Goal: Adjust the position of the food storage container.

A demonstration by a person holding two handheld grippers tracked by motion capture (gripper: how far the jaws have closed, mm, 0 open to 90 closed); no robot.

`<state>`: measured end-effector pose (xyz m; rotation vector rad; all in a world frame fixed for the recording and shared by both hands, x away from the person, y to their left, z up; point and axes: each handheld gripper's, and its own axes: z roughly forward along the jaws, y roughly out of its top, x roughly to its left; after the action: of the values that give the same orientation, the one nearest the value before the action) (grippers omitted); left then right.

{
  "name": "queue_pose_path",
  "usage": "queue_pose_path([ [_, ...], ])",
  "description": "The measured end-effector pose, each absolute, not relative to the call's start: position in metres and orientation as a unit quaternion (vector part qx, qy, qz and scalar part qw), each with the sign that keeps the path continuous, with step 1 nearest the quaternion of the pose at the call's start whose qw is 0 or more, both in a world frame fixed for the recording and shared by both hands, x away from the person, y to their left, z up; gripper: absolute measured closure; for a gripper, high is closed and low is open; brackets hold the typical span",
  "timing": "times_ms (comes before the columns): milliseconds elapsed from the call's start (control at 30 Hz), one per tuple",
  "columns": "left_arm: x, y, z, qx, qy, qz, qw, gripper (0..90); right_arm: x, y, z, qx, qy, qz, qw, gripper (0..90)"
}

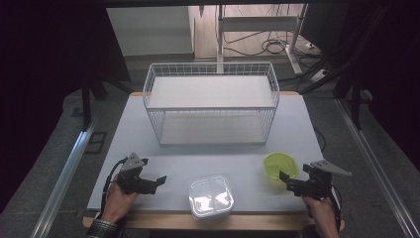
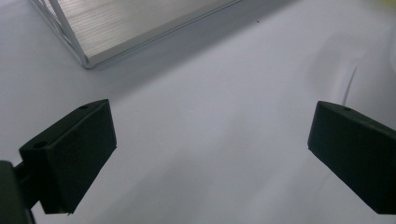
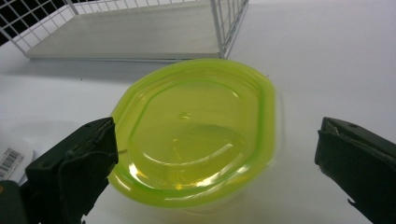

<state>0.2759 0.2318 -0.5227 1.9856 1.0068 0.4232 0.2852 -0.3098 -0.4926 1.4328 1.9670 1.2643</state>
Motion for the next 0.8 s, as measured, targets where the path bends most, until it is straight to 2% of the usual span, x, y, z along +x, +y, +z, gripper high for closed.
queue_pose_path([
  [200, 0.276, 0.233, -0.523, 0.791, 0.400, 0.178, 0.428, 2.8, 0.284, -0.306, -0.490, 0.499, 0.716, 0.431, 0.229, 0.0],
  [600, 0.274, 0.229, -0.519, 0.800, 0.404, 0.173, 0.410, 4.3, 0.284, -0.307, -0.488, 0.494, 0.730, 0.422, 0.214, 0.0],
  [733, 0.273, 0.229, -0.515, 0.792, 0.401, 0.150, 0.435, 3.4, 0.282, -0.305, -0.484, 0.488, 0.735, 0.415, 0.222, 0.0],
  [800, 0.272, 0.228, -0.514, 0.790, 0.401, 0.147, 0.441, 5.1, 0.281, -0.303, -0.482, 0.485, 0.739, 0.411, 0.225, 2.9],
])
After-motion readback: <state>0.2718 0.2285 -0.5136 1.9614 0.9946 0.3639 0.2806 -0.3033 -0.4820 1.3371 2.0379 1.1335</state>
